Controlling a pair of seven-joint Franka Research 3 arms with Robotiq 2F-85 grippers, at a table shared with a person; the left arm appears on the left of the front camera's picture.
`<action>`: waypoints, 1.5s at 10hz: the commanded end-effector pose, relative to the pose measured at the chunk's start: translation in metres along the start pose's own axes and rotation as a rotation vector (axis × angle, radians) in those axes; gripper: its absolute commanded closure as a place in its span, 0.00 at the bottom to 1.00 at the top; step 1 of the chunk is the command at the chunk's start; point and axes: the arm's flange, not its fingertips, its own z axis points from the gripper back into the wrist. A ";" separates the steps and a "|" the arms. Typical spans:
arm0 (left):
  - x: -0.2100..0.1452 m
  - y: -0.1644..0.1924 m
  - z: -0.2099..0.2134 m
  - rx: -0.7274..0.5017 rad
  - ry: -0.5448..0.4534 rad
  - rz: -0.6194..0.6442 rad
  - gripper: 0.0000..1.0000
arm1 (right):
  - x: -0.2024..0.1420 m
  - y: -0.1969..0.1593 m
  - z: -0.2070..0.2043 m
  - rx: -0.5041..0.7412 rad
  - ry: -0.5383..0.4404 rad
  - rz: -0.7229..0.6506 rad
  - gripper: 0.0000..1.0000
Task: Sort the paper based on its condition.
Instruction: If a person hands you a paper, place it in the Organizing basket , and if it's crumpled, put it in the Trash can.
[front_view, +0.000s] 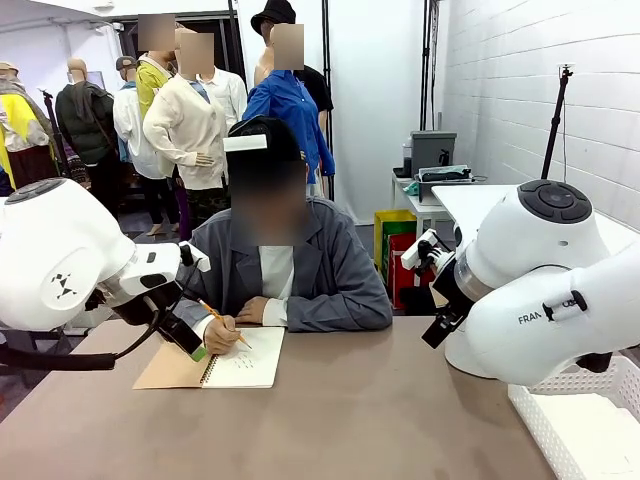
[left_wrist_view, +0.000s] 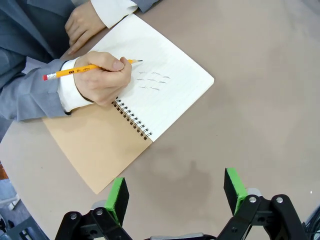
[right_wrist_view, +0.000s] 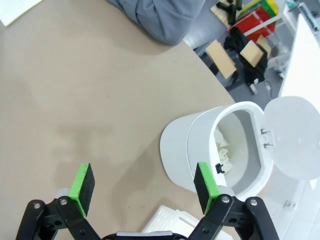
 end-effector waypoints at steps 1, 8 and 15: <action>-0.003 0.003 -0.014 -0.004 0.018 0.015 0.00 | 0.001 0.000 -0.001 -0.001 -0.015 -0.001 0.00; -0.005 0.005 0.000 -0.063 0.083 -0.017 0.00 | 0.008 0.012 0.007 0.113 0.031 0.024 0.00; -0.004 0.006 0.090 -0.140 0.009 -0.159 0.00 | 0.054 0.037 0.065 0.332 -0.056 0.143 0.00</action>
